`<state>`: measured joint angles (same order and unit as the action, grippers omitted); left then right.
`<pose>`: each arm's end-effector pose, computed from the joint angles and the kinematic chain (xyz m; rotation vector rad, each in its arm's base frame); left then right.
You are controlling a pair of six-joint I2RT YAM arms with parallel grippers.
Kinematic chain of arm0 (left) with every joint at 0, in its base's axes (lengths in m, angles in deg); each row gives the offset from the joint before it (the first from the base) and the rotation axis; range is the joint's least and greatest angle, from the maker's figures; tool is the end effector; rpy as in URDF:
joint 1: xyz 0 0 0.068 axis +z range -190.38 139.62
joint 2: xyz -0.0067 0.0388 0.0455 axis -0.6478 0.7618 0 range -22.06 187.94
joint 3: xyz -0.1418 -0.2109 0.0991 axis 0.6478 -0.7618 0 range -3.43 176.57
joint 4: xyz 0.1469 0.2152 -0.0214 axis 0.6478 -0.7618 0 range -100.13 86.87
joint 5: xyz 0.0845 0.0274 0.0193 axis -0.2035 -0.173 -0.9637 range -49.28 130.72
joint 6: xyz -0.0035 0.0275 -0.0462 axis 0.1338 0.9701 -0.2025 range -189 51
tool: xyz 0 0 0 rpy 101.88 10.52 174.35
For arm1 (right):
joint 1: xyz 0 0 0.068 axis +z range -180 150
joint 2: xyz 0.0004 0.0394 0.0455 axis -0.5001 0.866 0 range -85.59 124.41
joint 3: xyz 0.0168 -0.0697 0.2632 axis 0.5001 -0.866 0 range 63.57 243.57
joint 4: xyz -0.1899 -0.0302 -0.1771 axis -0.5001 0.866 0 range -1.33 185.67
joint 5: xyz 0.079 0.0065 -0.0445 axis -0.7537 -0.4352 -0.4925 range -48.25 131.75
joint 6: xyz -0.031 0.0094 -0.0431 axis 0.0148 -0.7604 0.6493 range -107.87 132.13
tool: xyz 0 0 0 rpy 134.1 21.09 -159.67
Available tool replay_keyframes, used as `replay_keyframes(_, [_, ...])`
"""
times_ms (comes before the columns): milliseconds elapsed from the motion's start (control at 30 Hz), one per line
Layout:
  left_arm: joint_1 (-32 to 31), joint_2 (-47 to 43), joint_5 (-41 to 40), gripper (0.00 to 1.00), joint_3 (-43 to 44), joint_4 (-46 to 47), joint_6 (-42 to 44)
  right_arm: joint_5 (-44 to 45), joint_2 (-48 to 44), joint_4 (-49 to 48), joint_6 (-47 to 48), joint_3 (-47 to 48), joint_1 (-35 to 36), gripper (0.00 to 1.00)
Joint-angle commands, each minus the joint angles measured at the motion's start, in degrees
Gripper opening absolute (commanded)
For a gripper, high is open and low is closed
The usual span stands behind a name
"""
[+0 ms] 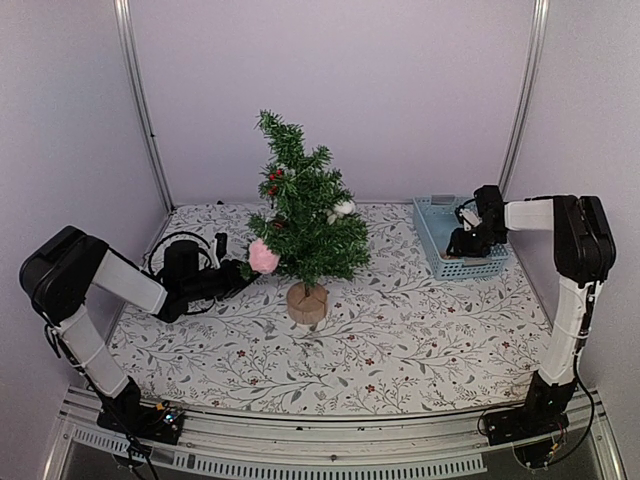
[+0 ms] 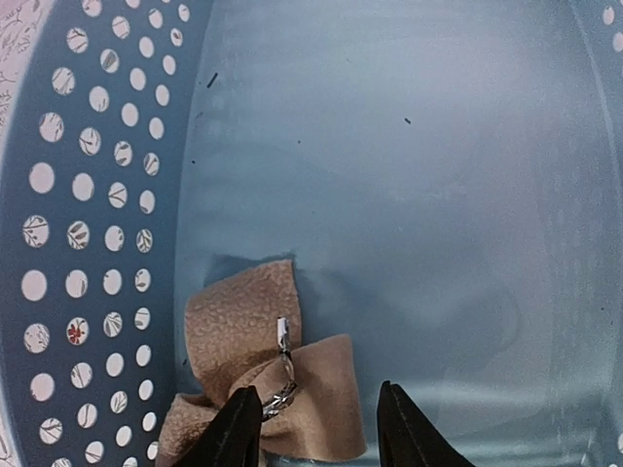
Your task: Decorate the small christmas tree
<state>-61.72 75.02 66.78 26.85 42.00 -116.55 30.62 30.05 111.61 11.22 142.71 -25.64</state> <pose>0.2762 -0.1247 0.1349 -0.1541 2.1125 -1.2025 0.4205 0.0390 0.1602 -0.1478 2.6004 0.2861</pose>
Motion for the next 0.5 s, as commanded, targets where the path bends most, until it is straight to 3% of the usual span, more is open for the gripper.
replay_keyframes(0, [0.5,-1.1,-0.6,0.34,1.3,-0.3,1.1,-0.7,2.3,2.5,2.8,1.9,-0.4,0.43])
replay_keyframes(133, [0.5,-1.1,-0.7,0.34,1.4,-0.5,1.2,-2.3,3.9,2.7,3.3,2.2,-0.6,0.38])
replay_keyframes(267, [0.6,-1.1,-0.9,0.34,1.4,-0.6,1.3,-3.4,4.5,2.8,3.7,2.4,-0.5,0.21])
replay_keyframes(467, [1.0,-3.6,-1.6,0.34,0.9,-1.6,1.8,-2.8,-1.4,0.3,3.5,1.6,-0.5,0.05])
